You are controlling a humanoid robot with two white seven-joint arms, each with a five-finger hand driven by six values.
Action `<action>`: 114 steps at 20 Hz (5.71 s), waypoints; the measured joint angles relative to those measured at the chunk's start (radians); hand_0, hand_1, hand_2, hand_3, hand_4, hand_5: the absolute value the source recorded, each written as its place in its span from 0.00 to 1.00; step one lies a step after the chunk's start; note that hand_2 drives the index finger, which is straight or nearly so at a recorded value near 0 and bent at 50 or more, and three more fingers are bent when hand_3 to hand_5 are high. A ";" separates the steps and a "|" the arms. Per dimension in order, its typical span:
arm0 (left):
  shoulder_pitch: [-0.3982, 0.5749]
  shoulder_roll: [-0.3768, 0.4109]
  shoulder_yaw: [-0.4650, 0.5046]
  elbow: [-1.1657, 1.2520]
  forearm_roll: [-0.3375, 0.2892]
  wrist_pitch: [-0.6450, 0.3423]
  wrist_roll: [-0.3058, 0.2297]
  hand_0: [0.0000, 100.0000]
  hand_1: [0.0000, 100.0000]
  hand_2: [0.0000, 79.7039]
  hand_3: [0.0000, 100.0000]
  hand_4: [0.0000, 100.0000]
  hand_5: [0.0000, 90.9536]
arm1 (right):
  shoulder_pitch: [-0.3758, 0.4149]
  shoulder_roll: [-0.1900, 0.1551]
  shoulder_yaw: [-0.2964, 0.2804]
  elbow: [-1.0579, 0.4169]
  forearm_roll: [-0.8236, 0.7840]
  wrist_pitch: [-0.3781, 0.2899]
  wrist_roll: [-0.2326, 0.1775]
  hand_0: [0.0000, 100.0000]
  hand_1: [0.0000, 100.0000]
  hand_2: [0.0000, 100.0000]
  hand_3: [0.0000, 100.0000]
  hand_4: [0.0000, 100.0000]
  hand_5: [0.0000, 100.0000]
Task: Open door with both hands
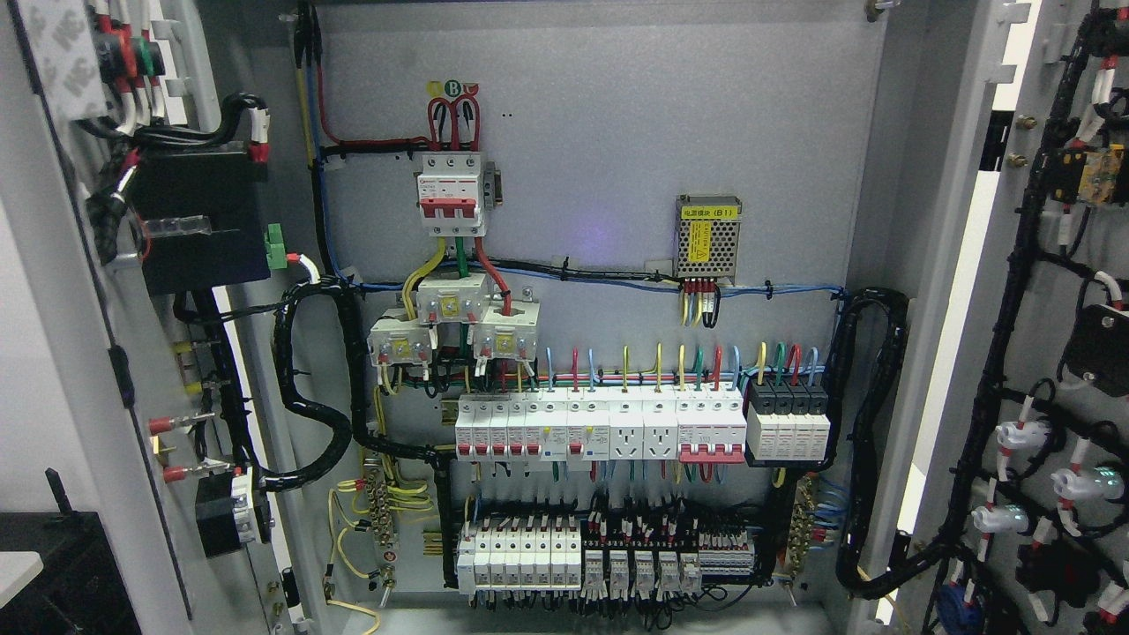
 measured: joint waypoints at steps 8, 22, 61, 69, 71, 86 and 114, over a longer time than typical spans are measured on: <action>0.000 0.000 0.000 0.000 0.000 0.000 -0.002 0.00 0.00 0.00 0.00 0.03 0.00 | -0.016 0.020 0.020 0.018 0.018 0.000 -0.001 0.11 0.00 0.00 0.00 0.00 0.00; 0.000 0.000 0.000 0.000 0.000 0.000 -0.001 0.00 0.00 0.00 0.00 0.03 0.00 | -0.059 0.053 0.046 0.053 0.026 0.001 -0.002 0.11 0.00 0.00 0.00 0.00 0.00; 0.297 0.042 -0.128 -0.782 0.000 0.010 -0.006 0.00 0.00 0.00 0.00 0.03 0.00 | 0.092 -0.086 -0.110 0.106 0.099 -0.287 -0.292 0.11 0.00 0.00 0.00 0.00 0.00; 0.408 0.094 -0.159 -1.169 0.004 0.000 -0.036 0.00 0.00 0.00 0.00 0.03 0.00 | 0.268 -0.206 -0.180 0.032 0.134 -0.484 -0.310 0.11 0.00 0.00 0.00 0.00 0.00; 0.424 0.111 -0.163 -1.252 0.018 -0.001 -0.036 0.00 0.00 0.00 0.00 0.03 0.00 | 0.313 -0.236 -0.199 0.013 0.138 -0.534 -0.310 0.11 0.00 0.00 0.00 0.00 0.00; 0.386 0.229 -0.182 -1.665 0.069 -0.172 -0.037 0.00 0.00 0.00 0.00 0.03 0.00 | 0.649 -0.447 -0.378 -0.166 0.160 -0.738 -0.303 0.11 0.00 0.00 0.00 0.00 0.00; 0.383 0.250 -0.071 -1.937 0.109 -0.651 -0.016 0.00 0.00 0.00 0.00 0.03 0.00 | 0.830 -0.649 -0.721 -0.355 0.171 -0.980 -0.301 0.11 0.00 0.00 0.00 0.00 0.00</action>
